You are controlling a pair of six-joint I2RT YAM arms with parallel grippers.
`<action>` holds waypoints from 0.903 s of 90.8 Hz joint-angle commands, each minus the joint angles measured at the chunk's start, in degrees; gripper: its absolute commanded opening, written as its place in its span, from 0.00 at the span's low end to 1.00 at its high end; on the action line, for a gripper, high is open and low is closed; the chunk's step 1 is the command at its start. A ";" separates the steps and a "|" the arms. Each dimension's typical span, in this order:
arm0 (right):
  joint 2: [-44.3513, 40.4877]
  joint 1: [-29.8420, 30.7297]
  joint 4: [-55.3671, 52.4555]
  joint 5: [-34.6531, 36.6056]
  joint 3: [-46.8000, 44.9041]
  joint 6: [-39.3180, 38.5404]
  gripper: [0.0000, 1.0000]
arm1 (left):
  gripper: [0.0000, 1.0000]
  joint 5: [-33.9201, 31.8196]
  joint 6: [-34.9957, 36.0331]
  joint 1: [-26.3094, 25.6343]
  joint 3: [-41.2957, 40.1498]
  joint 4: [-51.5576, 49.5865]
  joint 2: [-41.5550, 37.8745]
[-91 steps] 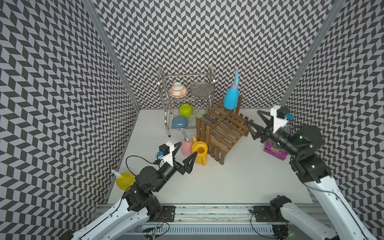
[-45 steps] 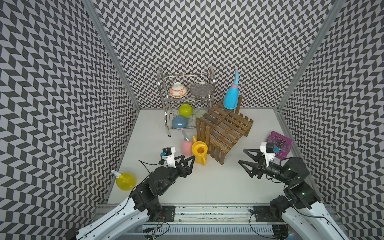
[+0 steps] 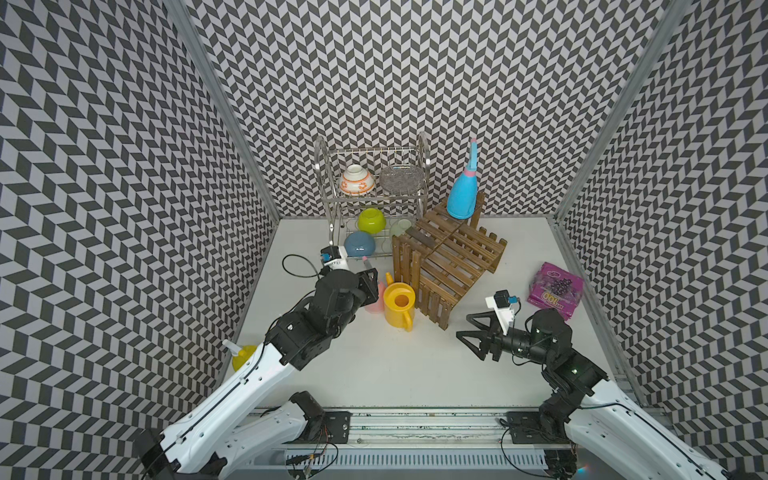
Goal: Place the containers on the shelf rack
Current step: 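Pick up a container from the center of the board.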
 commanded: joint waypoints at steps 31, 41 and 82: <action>-3.43 1.47 2.25 2.84 0.71 -0.25 0.84 | 0.58 6.07 3.34 11.08 12.30 -11.69 21.46; -3.74 1.65 2.26 2.70 0.56 -0.29 0.84 | 0.59 7.49 4.96 12.14 14.40 -11.02 25.51; -2.36 1.63 2.15 3.98 1.42 -1.14 0.84 | 0.45 3.12 9.74 12.54 21.59 -12.65 37.29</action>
